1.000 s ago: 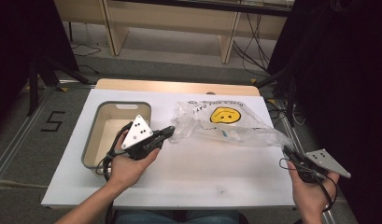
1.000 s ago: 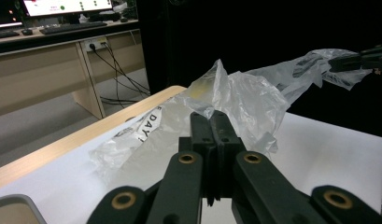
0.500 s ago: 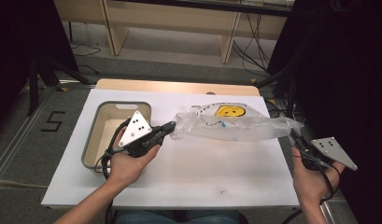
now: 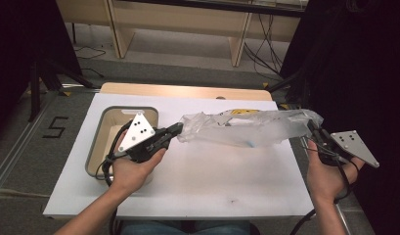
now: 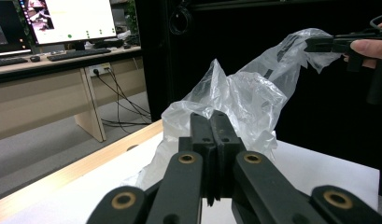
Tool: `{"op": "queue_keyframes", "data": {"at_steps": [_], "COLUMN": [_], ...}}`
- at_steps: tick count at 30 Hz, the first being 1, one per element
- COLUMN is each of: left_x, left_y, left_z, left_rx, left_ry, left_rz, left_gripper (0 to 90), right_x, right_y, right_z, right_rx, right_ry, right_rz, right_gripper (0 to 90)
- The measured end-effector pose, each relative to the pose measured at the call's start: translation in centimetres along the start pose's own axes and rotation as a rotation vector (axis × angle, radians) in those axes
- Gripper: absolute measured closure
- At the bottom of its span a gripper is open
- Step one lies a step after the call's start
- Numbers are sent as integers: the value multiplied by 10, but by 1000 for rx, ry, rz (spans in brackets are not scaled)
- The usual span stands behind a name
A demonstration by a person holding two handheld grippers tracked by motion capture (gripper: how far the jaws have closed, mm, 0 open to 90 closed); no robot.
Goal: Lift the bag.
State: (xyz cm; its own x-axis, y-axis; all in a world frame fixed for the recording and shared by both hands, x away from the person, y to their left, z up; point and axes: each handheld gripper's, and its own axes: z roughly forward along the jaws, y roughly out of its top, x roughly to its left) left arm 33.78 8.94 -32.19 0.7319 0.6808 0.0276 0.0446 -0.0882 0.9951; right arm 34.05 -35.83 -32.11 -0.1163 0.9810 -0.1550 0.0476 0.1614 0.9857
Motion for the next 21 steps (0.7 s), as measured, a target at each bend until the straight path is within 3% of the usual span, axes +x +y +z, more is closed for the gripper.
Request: {"op": "queue_keyframes", "data": {"at_steps": [12,21], "left_x": [4,-1], "left_y": [1,12], "left_z": [0,-4], "left_rx": [-13,-62], "left_ry": [9,-8], "left_rz": [-9,-6], "left_gripper": [896,897], "right_x": [2,4], "right_y": [0,0], "right_z": [5,6], "right_rx": [4,4], "right_ry": [6,10], "right_rz": [8,7], "right_gripper": [900,900]}}
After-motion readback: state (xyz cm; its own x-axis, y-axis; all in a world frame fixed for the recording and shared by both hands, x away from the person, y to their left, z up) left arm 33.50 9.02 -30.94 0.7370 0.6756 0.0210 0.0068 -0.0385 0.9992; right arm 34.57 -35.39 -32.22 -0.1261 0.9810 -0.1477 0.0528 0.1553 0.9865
